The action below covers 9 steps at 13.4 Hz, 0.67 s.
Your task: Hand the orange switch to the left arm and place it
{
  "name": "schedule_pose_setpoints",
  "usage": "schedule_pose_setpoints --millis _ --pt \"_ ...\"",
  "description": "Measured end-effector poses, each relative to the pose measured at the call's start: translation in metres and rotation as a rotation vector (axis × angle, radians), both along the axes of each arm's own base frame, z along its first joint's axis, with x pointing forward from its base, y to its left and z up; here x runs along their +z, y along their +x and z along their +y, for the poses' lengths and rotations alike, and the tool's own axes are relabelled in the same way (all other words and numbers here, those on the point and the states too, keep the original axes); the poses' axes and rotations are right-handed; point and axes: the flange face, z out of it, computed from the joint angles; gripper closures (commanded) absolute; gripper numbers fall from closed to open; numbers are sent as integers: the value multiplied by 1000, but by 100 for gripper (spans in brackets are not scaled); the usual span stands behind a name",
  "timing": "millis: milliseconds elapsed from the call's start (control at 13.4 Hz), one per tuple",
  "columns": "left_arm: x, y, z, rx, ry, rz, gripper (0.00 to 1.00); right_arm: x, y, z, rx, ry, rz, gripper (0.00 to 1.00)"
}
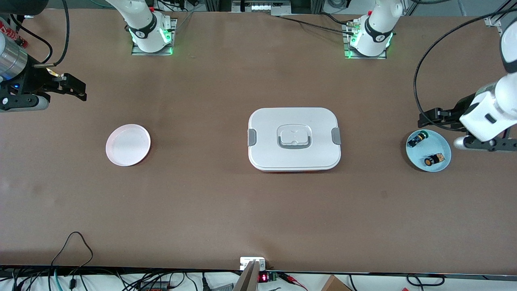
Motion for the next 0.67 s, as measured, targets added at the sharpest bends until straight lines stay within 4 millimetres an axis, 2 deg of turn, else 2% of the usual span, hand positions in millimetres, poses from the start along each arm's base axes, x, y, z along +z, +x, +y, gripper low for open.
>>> schedule_pose_setpoints --millis 149,298,669 --pt "12 -13 2 -5 14 -66 0 -1 -2 0 -1 -1 13 0" --pt "14 -21 0 -11 17 -83 0 -1 -3 0 -2 -2 20 0" --pt "13 -23 -6 -27 16 -82 0 -2 -6 -1 -5 -3 43 0"
